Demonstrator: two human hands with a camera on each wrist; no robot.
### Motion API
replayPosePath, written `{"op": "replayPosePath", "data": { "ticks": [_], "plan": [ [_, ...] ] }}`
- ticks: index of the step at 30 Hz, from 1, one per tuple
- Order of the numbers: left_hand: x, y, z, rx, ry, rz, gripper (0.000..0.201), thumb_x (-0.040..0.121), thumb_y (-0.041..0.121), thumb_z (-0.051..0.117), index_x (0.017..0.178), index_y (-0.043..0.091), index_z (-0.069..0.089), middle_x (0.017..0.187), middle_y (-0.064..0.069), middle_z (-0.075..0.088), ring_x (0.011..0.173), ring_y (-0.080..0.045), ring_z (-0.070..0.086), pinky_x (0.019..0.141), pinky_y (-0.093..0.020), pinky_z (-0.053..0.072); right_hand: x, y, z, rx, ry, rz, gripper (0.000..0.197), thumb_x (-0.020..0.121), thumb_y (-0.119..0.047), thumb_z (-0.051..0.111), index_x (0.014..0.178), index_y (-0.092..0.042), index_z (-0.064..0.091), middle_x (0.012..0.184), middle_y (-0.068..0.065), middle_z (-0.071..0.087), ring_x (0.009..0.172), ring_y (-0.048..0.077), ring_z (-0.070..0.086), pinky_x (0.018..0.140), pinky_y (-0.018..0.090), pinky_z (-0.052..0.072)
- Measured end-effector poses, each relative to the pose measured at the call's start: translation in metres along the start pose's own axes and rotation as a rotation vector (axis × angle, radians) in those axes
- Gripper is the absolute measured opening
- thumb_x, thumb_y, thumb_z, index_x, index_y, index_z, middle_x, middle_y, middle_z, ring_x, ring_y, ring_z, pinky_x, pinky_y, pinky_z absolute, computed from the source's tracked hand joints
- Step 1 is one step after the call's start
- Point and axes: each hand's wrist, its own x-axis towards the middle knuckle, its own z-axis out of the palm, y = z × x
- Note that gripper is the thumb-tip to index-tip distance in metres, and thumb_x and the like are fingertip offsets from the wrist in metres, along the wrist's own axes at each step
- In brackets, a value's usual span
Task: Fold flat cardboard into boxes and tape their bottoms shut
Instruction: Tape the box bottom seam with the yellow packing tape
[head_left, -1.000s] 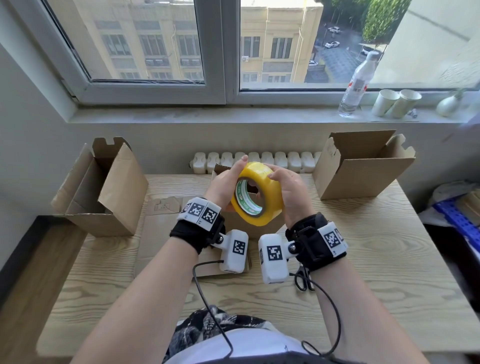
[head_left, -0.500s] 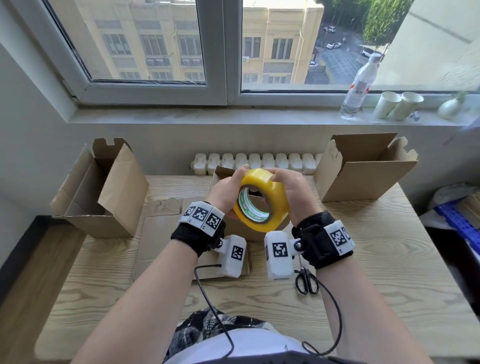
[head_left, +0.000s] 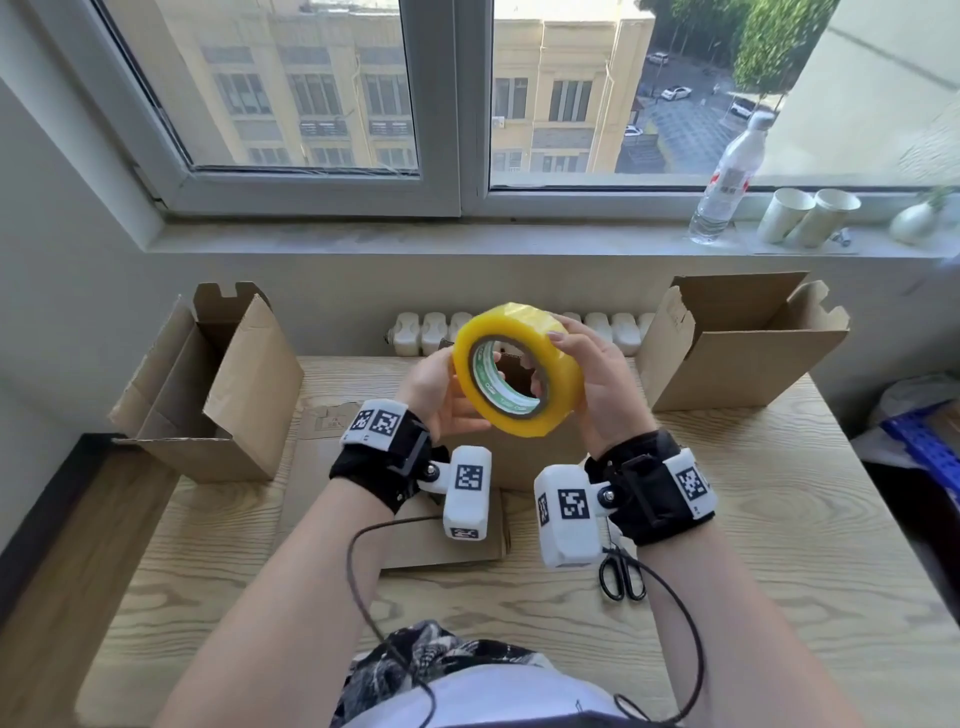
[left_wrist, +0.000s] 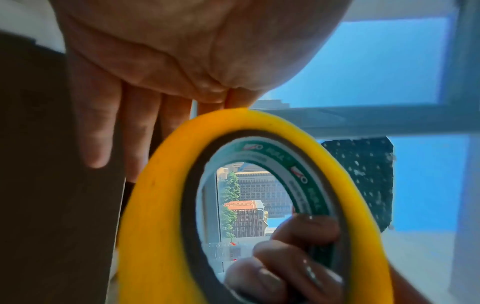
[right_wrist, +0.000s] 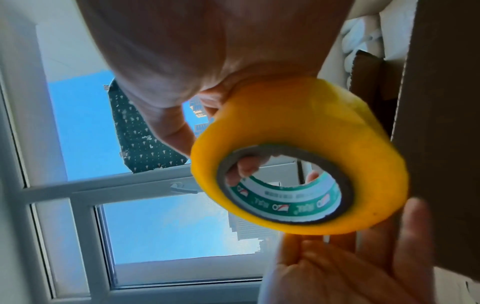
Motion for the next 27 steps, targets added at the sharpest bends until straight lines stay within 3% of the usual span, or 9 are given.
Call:
{"op": "replayPosePath", "data": {
  "ticks": [4,6,9,12,14,17,19,23,27],
  "plan": [
    [-0.003,0.005,0.010,0.075,0.050,0.102,0.067,0.098,0.064,0.033,0.106,0.009,0.070,0.099,-0.012,0.074,0.095,-0.030,0.070,0.085,-0.042,0.058,0.003,0.000,0.003,-0.124,0.010,0.041,0.022,0.096,-0.003,0.050,0.112,-0.004,0.065,0.087,0.014,0.067,0.069,0.017,0.065,0.058,0.024,0.054],
    [-0.004,0.006,0.016,0.130,0.082,0.168,0.053,0.097,0.059,0.043,0.095,0.012,0.068,0.087,-0.007,0.072,0.085,-0.023,0.069,0.077,-0.036,0.059,0.003,-0.001,0.006,-0.167,-0.009,0.044,0.022,0.095,0.001,0.049,0.111,-0.003,0.064,0.086,0.012,0.067,0.066,0.013,0.066,0.057,0.022,0.054],
    [0.000,0.007,0.015,0.186,0.146,0.298,0.037,0.099,0.040,0.052,0.078,0.011,0.063,0.080,-0.011,0.065,0.084,-0.026,0.061,0.085,-0.048,0.053,0.001,-0.003,0.006,-0.189,-0.030,0.051,0.023,0.094,0.004,0.047,0.107,-0.003,0.065,0.082,0.010,0.067,0.062,0.009,0.066,0.055,0.021,0.053],
    [-0.001,0.009,0.015,0.115,0.142,0.276,0.035,0.098,0.035,0.054,0.081,0.005,0.063,0.086,-0.019,0.061,0.081,-0.028,0.059,0.077,-0.039,0.051,-0.002,-0.004,0.004,-0.171,-0.044,0.043,0.025,0.094,0.004,0.046,0.108,-0.004,0.065,0.083,0.009,0.068,0.065,0.009,0.067,0.057,0.020,0.053],
    [-0.004,0.008,0.017,0.105,0.121,0.200,0.041,0.096,0.045,0.052,0.083,0.008,0.065,0.089,-0.014,0.067,0.081,-0.027,0.065,0.076,-0.033,0.053,-0.005,-0.005,0.004,-0.158,-0.052,0.035,0.027,0.094,0.003,0.046,0.109,-0.006,0.066,0.085,0.007,0.069,0.068,0.008,0.068,0.059,0.019,0.052],
    [-0.006,0.003,0.018,0.110,0.077,0.124,0.054,0.093,0.059,0.047,0.096,0.010,0.069,0.099,-0.013,0.073,0.095,-0.027,0.069,0.085,-0.040,0.057,-0.006,-0.005,0.003,-0.142,-0.060,0.023,0.025,0.092,0.001,0.051,0.111,-0.006,0.066,0.088,0.007,0.070,0.071,0.008,0.068,0.060,0.019,0.053],
    [-0.007,0.003,0.017,0.090,0.090,0.144,0.052,0.093,0.059,0.048,0.094,0.011,0.069,0.099,-0.014,0.073,0.097,-0.030,0.069,0.086,-0.043,0.058,-0.007,-0.004,0.002,-0.132,-0.059,0.021,0.031,0.083,-0.009,0.056,0.112,-0.009,0.067,0.094,0.007,0.071,0.078,0.011,0.069,0.063,0.021,0.054],
    [-0.013,0.008,0.015,-0.011,0.096,0.091,0.060,0.095,0.060,0.043,0.101,0.005,0.067,0.091,-0.018,0.071,0.086,-0.036,0.070,0.069,-0.043,0.060,-0.011,-0.004,-0.001,-0.013,-0.164,0.001,0.051,0.075,-0.008,0.052,0.124,-0.016,0.065,0.109,0.017,0.068,0.092,0.027,0.067,0.078,0.035,0.056],
    [-0.018,0.009,0.010,0.006,0.018,-0.012,0.067,0.095,0.055,0.032,0.104,0.000,0.068,0.099,-0.024,0.072,0.090,-0.037,0.071,0.072,-0.041,0.058,-0.010,-0.008,0.003,0.049,-0.223,-0.062,0.054,0.078,-0.004,0.053,0.131,-0.014,0.059,0.100,0.016,0.070,0.082,0.029,0.069,0.069,0.031,0.056]
  ]
}}
